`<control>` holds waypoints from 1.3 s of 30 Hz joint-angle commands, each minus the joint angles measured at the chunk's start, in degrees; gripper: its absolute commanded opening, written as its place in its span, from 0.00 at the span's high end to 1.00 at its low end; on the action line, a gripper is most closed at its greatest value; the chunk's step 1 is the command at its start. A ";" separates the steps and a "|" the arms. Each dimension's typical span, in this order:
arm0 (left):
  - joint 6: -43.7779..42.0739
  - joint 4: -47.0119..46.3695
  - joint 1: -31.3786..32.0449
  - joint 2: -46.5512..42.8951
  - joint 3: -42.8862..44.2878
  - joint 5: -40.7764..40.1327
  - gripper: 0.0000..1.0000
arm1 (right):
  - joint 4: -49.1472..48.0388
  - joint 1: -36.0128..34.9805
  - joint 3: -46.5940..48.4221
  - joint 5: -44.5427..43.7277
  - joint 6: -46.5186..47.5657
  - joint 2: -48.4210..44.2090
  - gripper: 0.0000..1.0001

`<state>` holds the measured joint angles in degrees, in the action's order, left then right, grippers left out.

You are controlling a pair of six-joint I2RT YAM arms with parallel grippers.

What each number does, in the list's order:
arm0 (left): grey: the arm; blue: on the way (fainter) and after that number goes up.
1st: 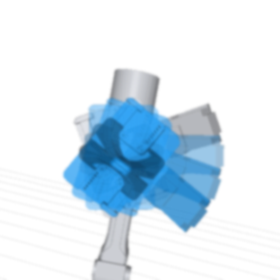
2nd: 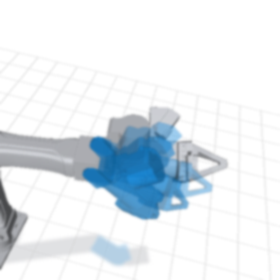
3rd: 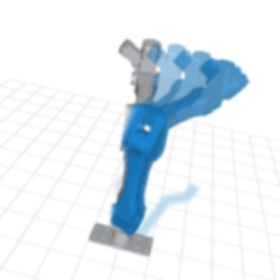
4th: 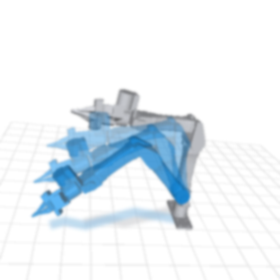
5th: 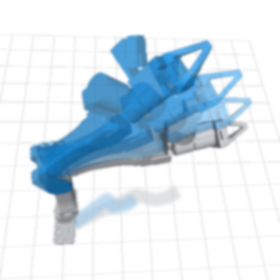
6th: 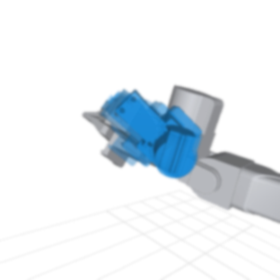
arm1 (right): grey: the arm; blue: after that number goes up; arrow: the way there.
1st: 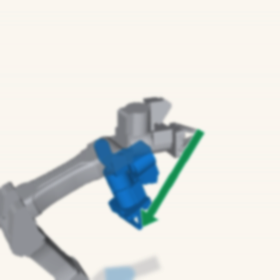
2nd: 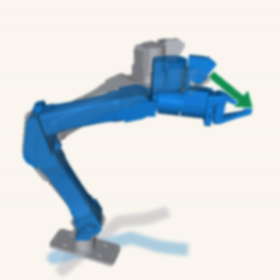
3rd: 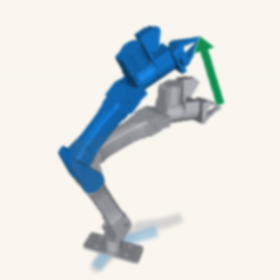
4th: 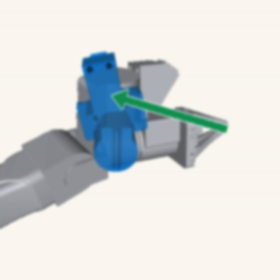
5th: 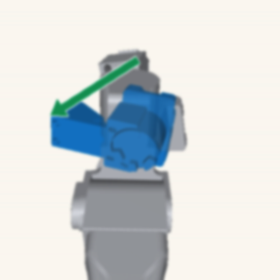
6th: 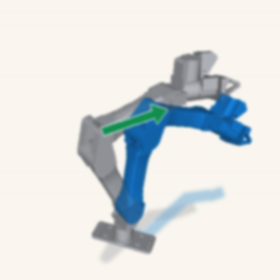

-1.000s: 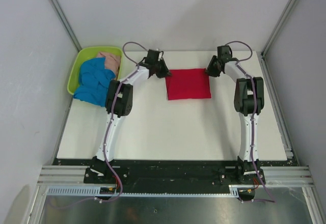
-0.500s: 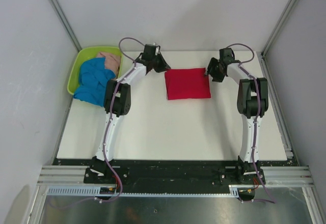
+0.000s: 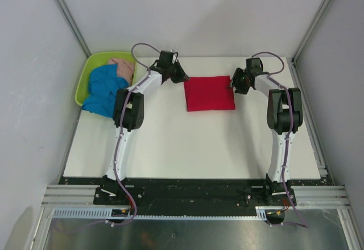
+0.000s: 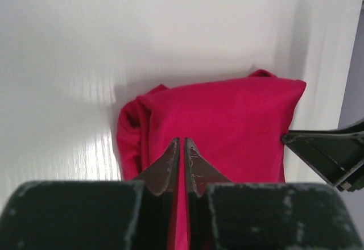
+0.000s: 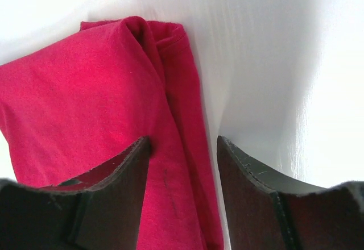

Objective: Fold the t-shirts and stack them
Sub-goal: Put the neatly folded tshirt into the corner of the board with the right arm

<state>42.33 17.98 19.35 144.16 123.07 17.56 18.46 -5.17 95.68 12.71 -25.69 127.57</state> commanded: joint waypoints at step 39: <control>-3.39 -0.66 3.41 -37.21 -33.41 6.29 0.93 | 3.63 3.77 -31.51 -26.41 -28.95 -29.07 1.00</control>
<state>41.34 18.15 22.24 113.45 92.03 20.88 20.14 -3.53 71.16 -6.22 -47.00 108.16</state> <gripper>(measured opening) 0.072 0.032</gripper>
